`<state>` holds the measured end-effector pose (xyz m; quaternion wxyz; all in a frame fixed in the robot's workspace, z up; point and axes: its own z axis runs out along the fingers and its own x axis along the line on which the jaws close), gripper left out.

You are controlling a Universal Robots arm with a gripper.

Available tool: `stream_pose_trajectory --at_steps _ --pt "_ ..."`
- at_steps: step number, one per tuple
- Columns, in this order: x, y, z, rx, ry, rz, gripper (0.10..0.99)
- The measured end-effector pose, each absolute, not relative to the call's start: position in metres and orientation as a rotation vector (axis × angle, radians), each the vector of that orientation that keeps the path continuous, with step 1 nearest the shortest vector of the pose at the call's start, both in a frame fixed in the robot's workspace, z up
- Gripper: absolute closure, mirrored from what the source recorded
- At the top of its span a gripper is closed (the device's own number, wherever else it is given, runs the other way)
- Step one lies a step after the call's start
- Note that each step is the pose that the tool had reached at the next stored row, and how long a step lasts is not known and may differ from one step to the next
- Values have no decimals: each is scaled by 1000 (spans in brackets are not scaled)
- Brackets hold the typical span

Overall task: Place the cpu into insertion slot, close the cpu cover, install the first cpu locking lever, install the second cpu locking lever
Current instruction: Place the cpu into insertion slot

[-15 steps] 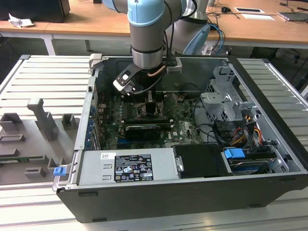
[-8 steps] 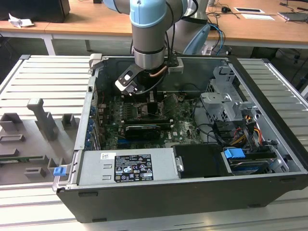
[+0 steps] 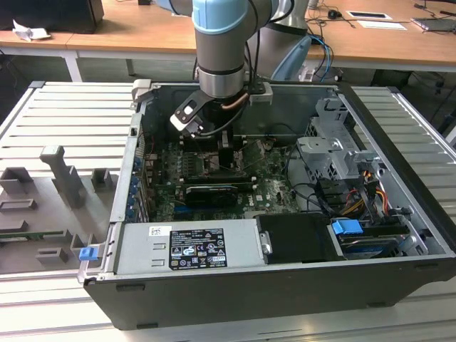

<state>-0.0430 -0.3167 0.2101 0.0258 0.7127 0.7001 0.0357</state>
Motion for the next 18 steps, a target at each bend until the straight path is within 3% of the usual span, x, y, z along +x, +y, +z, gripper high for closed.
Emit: stream_pose_trajectory --at_steps 7,8,9,10,15,18 --pt "-43 -318 214 2203 2164 110 498" --pt "-43 -318 214 2203 2164 110 627" --pt "-43 -318 214 2203 2164 110 686" --pt "-43 -318 215 2203 2164 110 686" --pt "-43 -318 217 2203 2164 109 980" --pt "-43 -319 218 2203 2164 110 980"
